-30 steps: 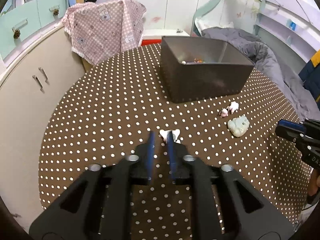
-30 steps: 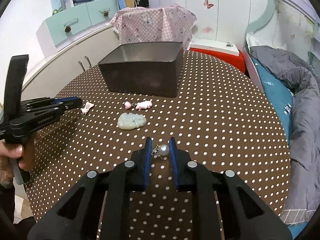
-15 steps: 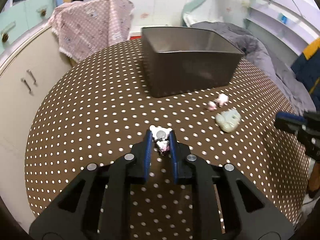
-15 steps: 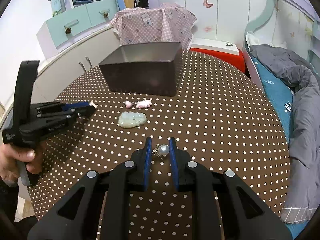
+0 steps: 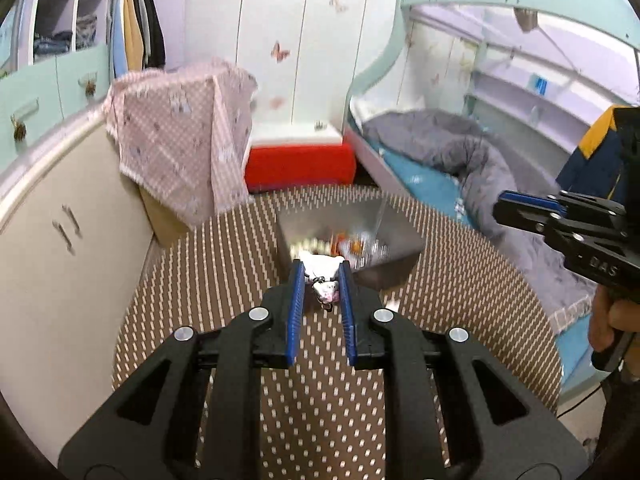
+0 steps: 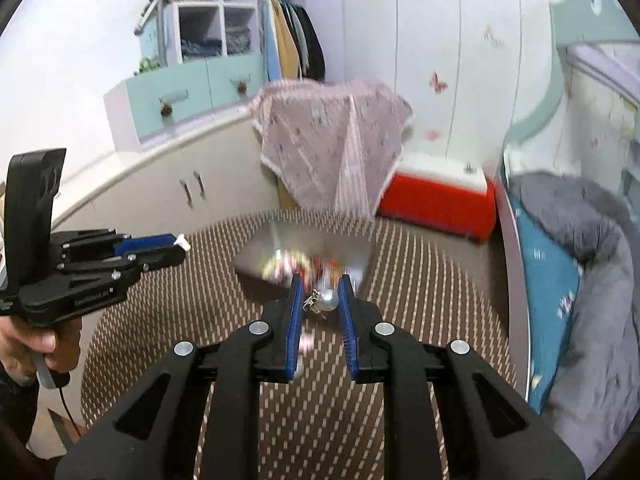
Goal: Organize jewelry
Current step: 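Carry both charms over the grey box and open both tools to release them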
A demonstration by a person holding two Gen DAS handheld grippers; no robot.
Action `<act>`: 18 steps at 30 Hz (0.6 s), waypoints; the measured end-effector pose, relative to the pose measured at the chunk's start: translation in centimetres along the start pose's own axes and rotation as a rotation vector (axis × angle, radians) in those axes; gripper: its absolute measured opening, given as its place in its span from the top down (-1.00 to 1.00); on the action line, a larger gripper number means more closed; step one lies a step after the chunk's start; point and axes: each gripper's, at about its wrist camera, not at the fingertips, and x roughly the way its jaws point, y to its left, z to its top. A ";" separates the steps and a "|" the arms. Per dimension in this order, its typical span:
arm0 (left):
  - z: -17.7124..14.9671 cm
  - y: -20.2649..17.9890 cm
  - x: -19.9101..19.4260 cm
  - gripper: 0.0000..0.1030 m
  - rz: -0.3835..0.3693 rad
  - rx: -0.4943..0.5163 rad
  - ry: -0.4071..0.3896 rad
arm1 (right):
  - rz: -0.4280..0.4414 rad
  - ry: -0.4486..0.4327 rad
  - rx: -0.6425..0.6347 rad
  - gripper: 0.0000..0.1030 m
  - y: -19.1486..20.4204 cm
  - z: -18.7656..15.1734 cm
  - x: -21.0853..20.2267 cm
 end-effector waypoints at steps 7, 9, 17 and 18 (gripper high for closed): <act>4.1 -0.9 1.1 0.66 -0.025 -0.009 -0.041 | 0.063 -0.011 0.033 0.69 -1.5 4.1 2.3; 5.1 -0.7 2.2 0.66 -0.036 -0.023 -0.036 | 0.078 0.005 0.050 0.69 -1.8 4.7 3.4; 7.5 0.0 5.3 0.65 -0.068 -0.045 0.005 | 0.105 0.068 0.103 0.69 -2.8 5.7 7.2; 7.7 0.1 5.5 0.65 -0.065 -0.047 0.009 | 0.109 0.076 0.111 0.67 -3.0 5.6 7.5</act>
